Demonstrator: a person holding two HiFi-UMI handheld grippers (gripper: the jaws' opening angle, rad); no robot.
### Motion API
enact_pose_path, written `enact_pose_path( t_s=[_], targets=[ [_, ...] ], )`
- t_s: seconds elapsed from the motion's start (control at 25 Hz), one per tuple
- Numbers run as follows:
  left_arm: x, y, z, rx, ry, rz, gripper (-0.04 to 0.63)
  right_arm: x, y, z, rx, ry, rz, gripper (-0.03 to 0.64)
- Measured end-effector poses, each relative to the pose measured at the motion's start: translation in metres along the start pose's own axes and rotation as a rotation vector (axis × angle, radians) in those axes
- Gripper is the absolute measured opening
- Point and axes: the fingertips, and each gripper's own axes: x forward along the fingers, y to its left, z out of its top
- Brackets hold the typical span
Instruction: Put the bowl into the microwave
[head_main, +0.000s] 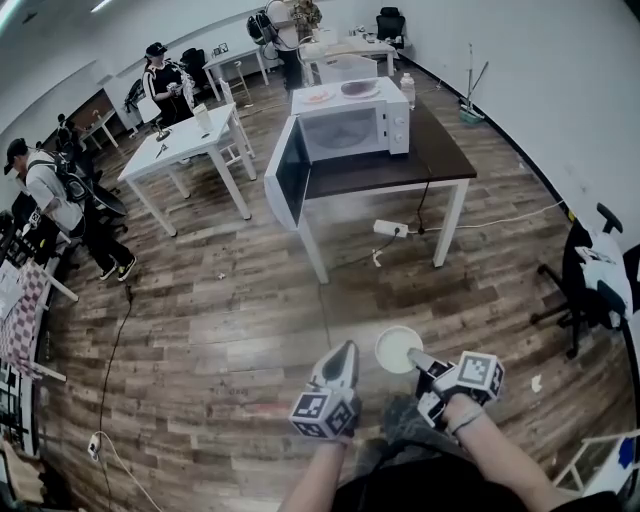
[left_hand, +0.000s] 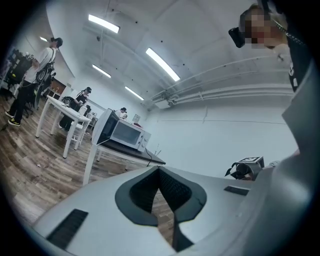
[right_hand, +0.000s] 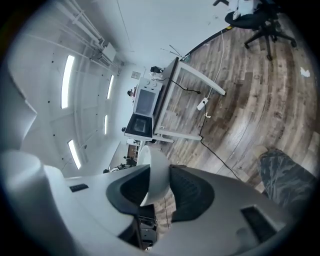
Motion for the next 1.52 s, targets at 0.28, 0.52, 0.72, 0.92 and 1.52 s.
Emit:
enact_pose_path(
  t_s=[0.28, 0.52, 0.72, 0.92, 1.52],
  targets=[
    [0.052, 0.017, 0.013, 0.058, 0.019, 0.009, 0.0, 0.041, 0.008, 0.041, 0.0, 0.015, -0.005, 0.117],
    [0.11, 0.033, 0.024, 0.06, 0.024, 0.027, 0.001, 0.072, 0.01, 0.093, -0.002, 0.025, -0.015, 0.117],
    [0.153, 0.046, 0.027, 0.046, 0.032, 0.037, 0.0, 0.096, 0.006, 0.131, 0.009, 0.04, -0.023, 0.117],
    [0.194, 0.057, 0.035, 0.047, 0.029, 0.06, 0.001, 0.118, 0.011, 0.17, 0.003, 0.053, -0.017, 0.117],
    [0.258, 0.081, 0.042, 0.032, 0.023, 0.117, 0.0, 0.164, 0.01, 0.231, 0.009, 0.1, -0.003, 0.117]
  ],
)
